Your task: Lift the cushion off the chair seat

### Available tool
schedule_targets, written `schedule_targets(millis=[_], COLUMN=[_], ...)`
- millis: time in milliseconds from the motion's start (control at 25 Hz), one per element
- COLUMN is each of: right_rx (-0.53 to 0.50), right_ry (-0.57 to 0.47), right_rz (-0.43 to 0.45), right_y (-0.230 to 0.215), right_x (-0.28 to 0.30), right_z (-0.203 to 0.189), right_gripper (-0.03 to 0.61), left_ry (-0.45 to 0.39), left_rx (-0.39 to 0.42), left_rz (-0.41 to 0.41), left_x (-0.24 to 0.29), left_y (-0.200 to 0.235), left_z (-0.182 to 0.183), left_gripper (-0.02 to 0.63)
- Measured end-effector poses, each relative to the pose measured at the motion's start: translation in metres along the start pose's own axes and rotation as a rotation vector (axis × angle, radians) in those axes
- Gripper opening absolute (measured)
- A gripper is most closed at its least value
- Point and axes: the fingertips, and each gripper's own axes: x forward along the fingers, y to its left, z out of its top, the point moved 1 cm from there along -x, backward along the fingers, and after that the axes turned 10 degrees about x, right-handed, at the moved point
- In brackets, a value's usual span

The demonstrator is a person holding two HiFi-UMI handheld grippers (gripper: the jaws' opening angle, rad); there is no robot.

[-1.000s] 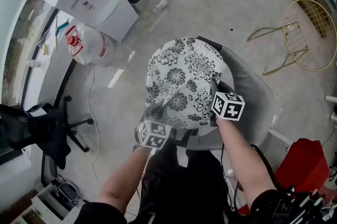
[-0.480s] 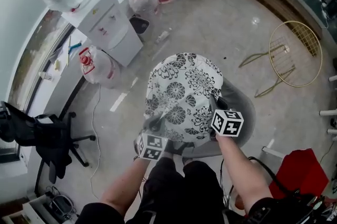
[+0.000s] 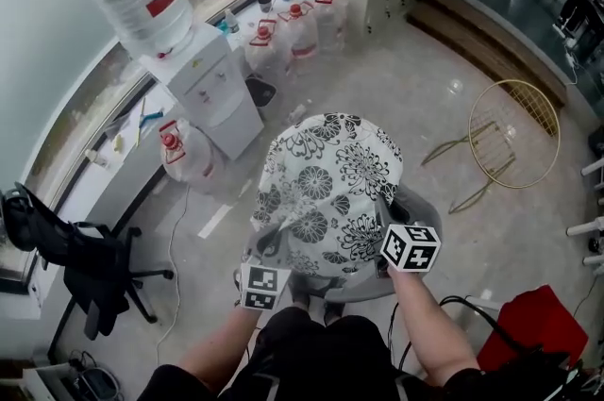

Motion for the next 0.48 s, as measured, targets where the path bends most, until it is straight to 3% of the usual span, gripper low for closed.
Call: schedule_targets(millis=[240, 480], right_rx=[-0.009, -0.098], right_ry=[-0.056, -0.152], right_rz=[0.034, 0.071], right_y=[0.046, 0.065], right_x=[-0.029, -0.054], right_z=[0.062, 0.076], right_gripper=[0.037, 0.037], left_ry=[-0.115, -0.221], left_rx=[-0.034, -0.03], left_rz=[0.035, 0.087], left_x=[-0.036, -0.06], left_y=[0.039, 0.047], left_z=[0.067, 0.09], left_gripper=[0.009, 0.009])
